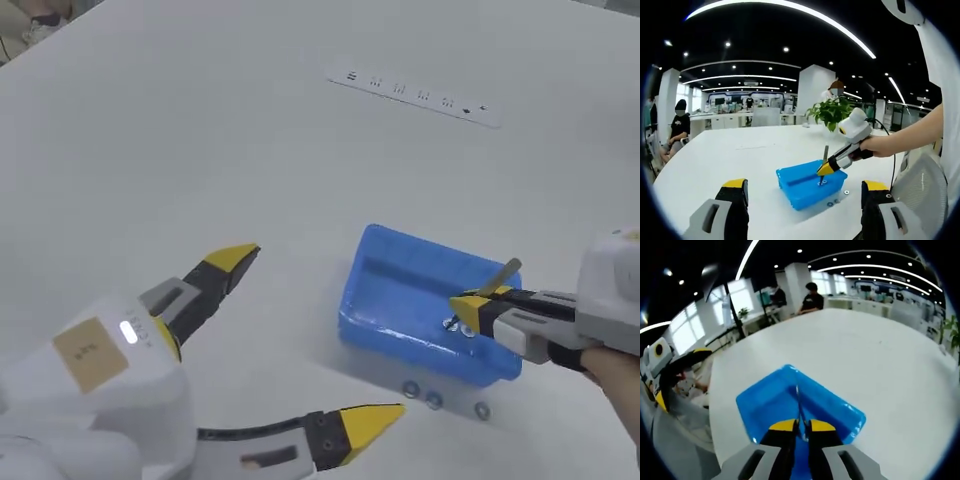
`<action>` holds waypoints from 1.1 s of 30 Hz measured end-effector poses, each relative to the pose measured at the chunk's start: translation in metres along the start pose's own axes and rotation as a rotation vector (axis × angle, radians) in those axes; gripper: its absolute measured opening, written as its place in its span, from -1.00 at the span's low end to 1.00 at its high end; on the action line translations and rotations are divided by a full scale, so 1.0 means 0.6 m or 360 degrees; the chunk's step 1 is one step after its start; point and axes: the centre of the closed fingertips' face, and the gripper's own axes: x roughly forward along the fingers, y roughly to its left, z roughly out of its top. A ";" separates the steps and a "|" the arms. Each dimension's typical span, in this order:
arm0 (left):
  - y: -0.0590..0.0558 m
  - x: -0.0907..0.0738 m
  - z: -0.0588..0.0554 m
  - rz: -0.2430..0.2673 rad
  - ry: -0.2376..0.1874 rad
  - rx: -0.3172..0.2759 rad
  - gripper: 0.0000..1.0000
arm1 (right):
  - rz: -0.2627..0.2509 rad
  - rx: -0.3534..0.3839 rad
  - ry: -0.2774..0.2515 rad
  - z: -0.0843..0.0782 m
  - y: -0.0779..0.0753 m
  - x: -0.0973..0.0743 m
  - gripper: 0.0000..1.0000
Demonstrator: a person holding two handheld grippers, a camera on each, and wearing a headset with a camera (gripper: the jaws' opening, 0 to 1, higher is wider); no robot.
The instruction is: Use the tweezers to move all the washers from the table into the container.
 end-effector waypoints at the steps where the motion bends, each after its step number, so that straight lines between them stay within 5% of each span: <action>1: 0.000 0.000 0.000 0.0001 0.0000 -0.0005 0.91 | 0.0003 -0.0007 0.0002 0.002 0.002 -0.004 -0.90; 10: 0.002 -0.002 0.000 0.0012 0.0007 0.0007 0.90 | 0.0040 0.0005 -0.0128 0.046 0.037 -0.056 -0.91; 17: -0.003 0.000 -0.002 -0.0006 0.0020 0.0025 0.90 | 0.0125 0.0002 -0.0175 0.054 0.088 -0.091 -0.92; 25: -0.003 0.000 -0.009 -0.0015 0.0051 0.0024 0.89 | 0.0249 0.0045 -0.0123 0.010 0.130 -0.066 -0.92; 33: -0.002 -0.001 -0.010 -0.0011 0.0054 0.0045 0.85 | 0.0187 -0.0059 -0.0039 -0.042 0.123 -0.024 -0.91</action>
